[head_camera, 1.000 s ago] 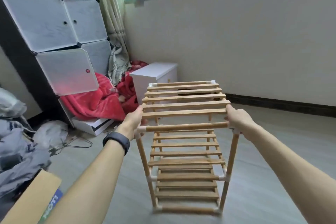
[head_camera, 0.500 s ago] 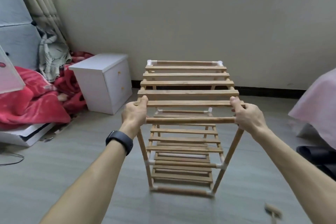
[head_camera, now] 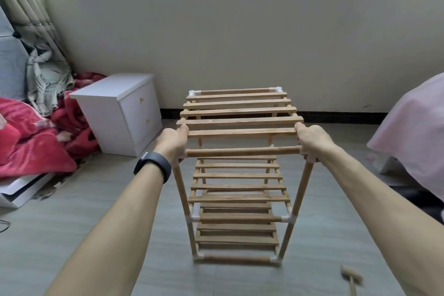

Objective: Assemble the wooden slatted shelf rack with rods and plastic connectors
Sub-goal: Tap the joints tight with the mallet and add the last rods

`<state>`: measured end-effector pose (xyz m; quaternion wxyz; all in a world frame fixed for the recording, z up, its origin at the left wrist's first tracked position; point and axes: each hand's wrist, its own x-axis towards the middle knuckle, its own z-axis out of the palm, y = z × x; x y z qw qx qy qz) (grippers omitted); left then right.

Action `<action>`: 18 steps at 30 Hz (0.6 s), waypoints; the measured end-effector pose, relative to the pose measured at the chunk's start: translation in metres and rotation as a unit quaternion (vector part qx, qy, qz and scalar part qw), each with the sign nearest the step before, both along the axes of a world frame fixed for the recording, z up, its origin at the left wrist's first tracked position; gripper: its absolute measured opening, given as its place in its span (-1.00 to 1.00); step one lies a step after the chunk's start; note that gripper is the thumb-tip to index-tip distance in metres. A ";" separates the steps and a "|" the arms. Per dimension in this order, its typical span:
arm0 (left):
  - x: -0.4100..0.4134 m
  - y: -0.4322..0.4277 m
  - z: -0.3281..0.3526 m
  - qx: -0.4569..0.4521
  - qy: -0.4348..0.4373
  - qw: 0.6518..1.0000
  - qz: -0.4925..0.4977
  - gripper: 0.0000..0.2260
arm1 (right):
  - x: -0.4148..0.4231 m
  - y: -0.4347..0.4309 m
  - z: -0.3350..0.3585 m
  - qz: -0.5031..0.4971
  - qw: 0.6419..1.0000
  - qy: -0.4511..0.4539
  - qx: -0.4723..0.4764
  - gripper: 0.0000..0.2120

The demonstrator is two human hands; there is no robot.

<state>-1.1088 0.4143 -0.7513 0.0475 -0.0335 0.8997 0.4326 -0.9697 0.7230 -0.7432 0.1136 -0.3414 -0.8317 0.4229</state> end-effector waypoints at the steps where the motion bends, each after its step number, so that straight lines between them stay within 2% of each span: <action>1: -0.003 0.000 0.001 -0.003 -0.007 1.000 -0.004 -0.48 | -0.003 0.000 -0.001 -0.003 1.000 -0.001 0.008 -0.51; 10: -0.007 -0.007 -0.002 -0.007 -0.030 1.000 -0.005 -0.44 | -0.003 -0.006 0.000 0.008 1.000 -0.007 -0.028 -0.53; 14: 0.006 -0.011 -0.006 0.012 -0.006 1.000 0.002 -0.46 | 0.010 -0.015 -0.009 -0.035 0.998 0.035 0.043 -0.50; 18: 0.020 -0.021 -0.005 0.000 0.008 1.000 -0.008 -0.42 | 0.026 -0.023 -0.010 -0.015 0.996 0.039 0.083 -0.48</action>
